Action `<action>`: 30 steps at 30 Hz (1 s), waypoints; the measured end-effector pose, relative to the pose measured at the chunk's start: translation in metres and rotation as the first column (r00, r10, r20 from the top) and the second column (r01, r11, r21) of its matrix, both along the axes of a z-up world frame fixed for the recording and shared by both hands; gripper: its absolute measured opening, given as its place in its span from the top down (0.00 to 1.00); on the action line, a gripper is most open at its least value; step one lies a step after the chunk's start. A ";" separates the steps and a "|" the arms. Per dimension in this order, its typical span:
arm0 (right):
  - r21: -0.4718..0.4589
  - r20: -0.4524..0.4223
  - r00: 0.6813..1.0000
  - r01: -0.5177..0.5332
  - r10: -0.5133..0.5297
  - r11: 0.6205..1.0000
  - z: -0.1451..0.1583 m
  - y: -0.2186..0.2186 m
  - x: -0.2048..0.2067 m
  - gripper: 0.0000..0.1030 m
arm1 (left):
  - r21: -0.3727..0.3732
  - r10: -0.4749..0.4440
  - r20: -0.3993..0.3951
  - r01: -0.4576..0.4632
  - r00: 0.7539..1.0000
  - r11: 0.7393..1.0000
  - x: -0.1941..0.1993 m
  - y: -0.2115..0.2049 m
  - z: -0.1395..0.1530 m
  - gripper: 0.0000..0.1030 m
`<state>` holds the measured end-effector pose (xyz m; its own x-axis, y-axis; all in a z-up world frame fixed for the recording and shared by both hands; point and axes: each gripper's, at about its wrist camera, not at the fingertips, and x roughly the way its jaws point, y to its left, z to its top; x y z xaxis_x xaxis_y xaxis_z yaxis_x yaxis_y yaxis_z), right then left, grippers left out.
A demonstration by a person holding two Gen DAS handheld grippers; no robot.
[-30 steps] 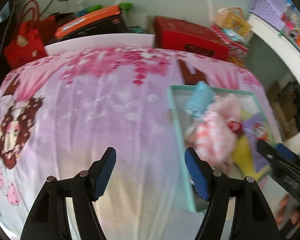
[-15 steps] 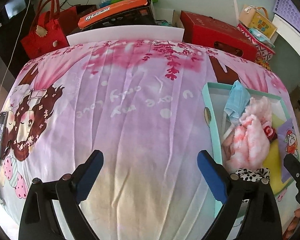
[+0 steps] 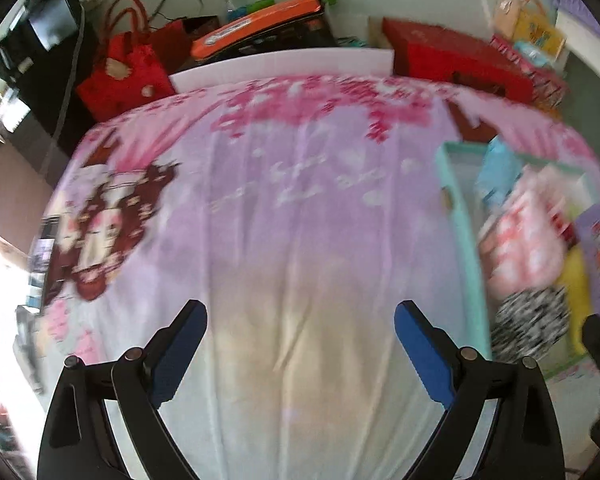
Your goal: Organize soft objects
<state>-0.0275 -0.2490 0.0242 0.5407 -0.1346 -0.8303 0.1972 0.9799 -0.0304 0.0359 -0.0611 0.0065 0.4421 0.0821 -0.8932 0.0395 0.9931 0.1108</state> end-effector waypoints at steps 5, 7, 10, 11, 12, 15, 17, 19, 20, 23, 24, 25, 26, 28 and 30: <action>-0.005 -0.003 0.999 -0.032 0.032 0.999 -0.001 0.015 -0.012 0.00 | 0.046 -0.007 -0.009 0.008 1.000 0.999 -0.017 0.003 -0.003 0.08; -0.005 -0.002 0.999 -0.042 0.042 0.999 -0.001 0.020 -0.017 0.00 | 0.045 -0.011 -0.007 0.011 1.000 0.999 -0.025 0.006 -0.003 0.08; -0.007 -0.007 0.999 -0.051 0.051 0.999 -0.003 0.026 -0.023 0.00 | 0.047 -0.016 0.004 0.016 1.000 0.999 -0.035 0.009 -0.003 0.08; -0.006 -0.009 0.998 -0.054 0.054 0.999 -0.004 0.027 -0.024 0.00 | 0.046 -0.018 0.008 0.018 1.000 0.999 -0.038 0.010 -0.002 0.08; -0.005 -0.009 0.998 -0.057 0.057 0.998 -0.004 0.029 -0.026 0.00 | 0.044 -0.019 0.012 0.018 1.000 0.999 -0.041 0.011 -0.001 0.08; -0.004 -0.011 0.998 -0.065 0.065 0.998 -0.005 0.031 -0.030 0.00 | 0.036 -0.017 0.016 0.016 1.000 0.999 -0.050 0.015 0.000 0.08; -0.008 -0.010 0.998 -0.062 0.062 0.998 -0.005 0.032 -0.031 0.00 | 0.035 -0.011 0.016 0.011 1.000 0.999 -0.053 0.016 -0.001 0.08; -0.010 -0.008 0.998 -0.063 0.063 0.998 -0.004 0.033 -0.031 0.00 | 0.029 -0.006 0.017 0.005 1.000 1.000 -0.053 0.018 -0.001 0.08; -0.011 -0.008 0.998 -0.064 0.064 0.998 -0.004 0.033 -0.031 0.00 | 0.027 -0.002 0.018 0.001 1.000 1.000 -0.053 0.018 -0.001 0.08; -0.013 -0.006 0.998 -0.063 0.063 0.998 -0.004 0.033 -0.030 0.00 | 0.015 0.004 0.018 -0.004 1.000 1.000 -0.052 0.019 -0.001 0.08; -0.013 -0.005 0.998 -0.063 0.063 0.998 -0.004 0.033 -0.030 0.00 | 0.011 0.005 0.016 -0.006 1.000 1.000 -0.052 0.019 -0.001 0.08; -0.013 -0.005 0.998 -0.063 0.063 0.998 -0.005 0.033 -0.030 0.00 | 0.010 0.007 0.015 -0.007 1.000 1.000 -0.051 0.020 -0.002 0.08; -0.014 -0.005 0.998 -0.063 0.063 0.998 -0.005 0.033 -0.030 0.00 | 0.009 0.008 0.013 -0.009 1.000 1.000 -0.051 0.020 -0.002 0.08; -0.018 -0.005 0.998 -0.062 0.062 0.998 -0.005 0.033 -0.029 0.00 | 0.005 0.011 0.010 -0.011 1.000 1.000 -0.050 0.021 -0.003 0.08; -0.020 -0.002 0.998 -0.060 0.060 0.998 -0.004 0.033 -0.029 0.00 | 0.000 0.012 0.008 -0.012 1.000 1.000 -0.049 0.022 -0.004 0.08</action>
<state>-0.0568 -0.2163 0.0197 0.5470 -0.1183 -0.8287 0.1376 0.9892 -0.0503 -0.0130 -0.0395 0.0023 0.4482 0.0879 -0.8896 0.0262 0.9934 0.1113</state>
